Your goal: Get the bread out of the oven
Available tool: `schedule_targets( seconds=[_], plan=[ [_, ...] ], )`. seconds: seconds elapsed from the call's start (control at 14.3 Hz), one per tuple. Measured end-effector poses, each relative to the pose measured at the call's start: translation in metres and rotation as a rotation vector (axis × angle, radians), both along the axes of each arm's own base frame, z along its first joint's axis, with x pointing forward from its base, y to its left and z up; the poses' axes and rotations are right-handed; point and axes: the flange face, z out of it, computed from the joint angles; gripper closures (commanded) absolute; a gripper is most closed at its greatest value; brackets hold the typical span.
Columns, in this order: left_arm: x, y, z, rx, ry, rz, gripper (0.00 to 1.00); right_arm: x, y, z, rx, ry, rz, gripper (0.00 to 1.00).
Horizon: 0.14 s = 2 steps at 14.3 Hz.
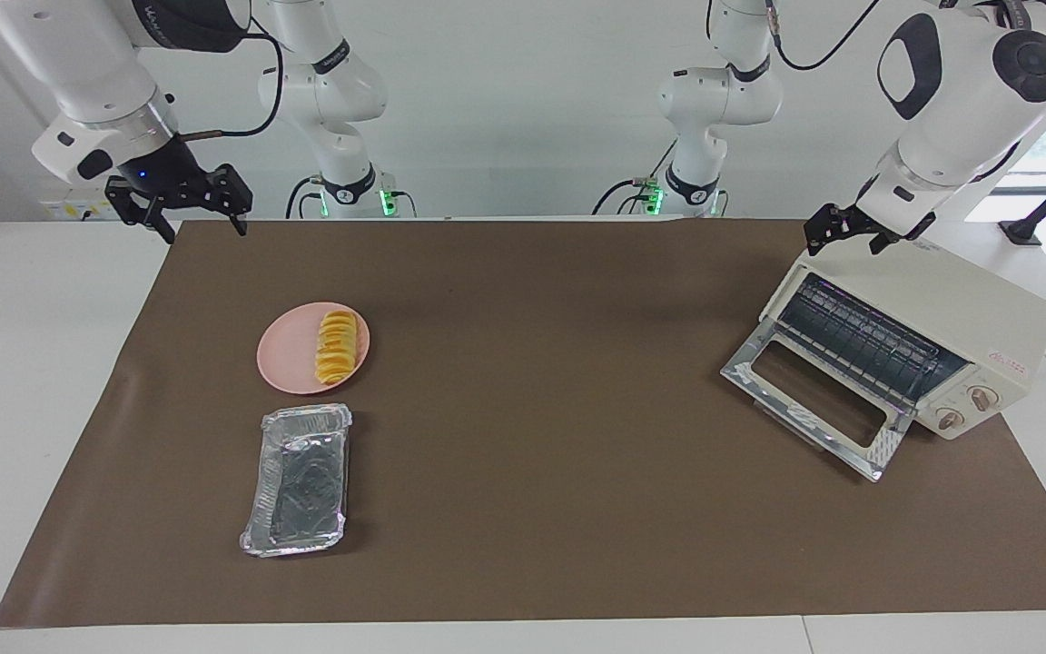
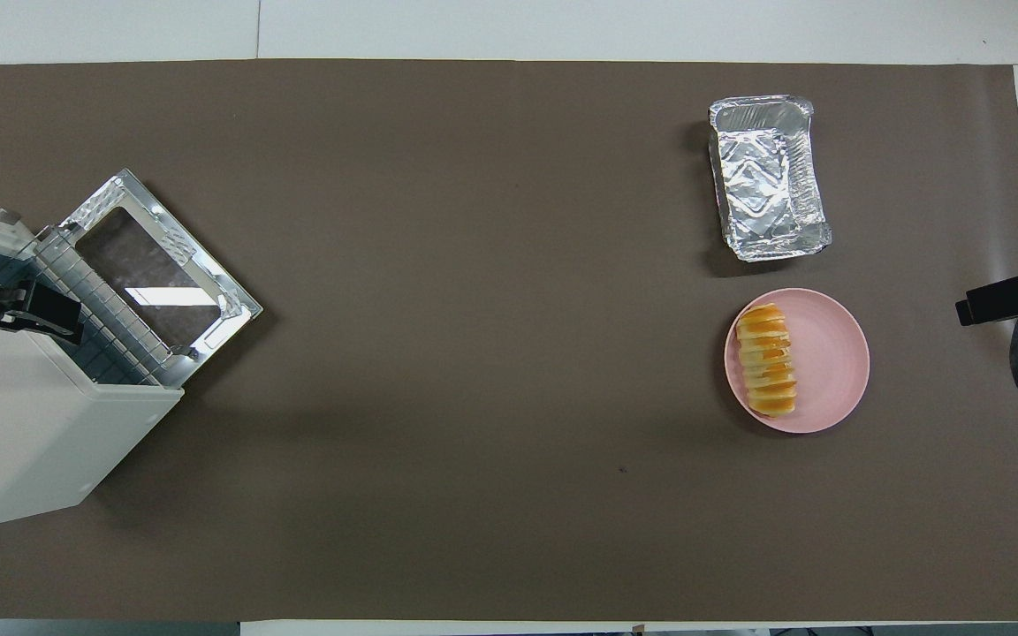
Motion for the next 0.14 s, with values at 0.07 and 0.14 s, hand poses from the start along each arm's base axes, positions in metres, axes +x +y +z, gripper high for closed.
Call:
schedule_targets(
  seconds=[0.07, 0.14],
  plan=[
    [0.0, 0.0, 0.0, 0.0, 0.0, 0.0, 0.0, 0.0, 0.0, 0.0, 0.0, 0.0, 0.0, 0.0],
    [0.0, 0.0, 0.0, 0.0, 0.0, 0.0, 0.0, 0.0, 0.0, 0.0, 0.0, 0.0, 0.0, 0.0]
  ],
)
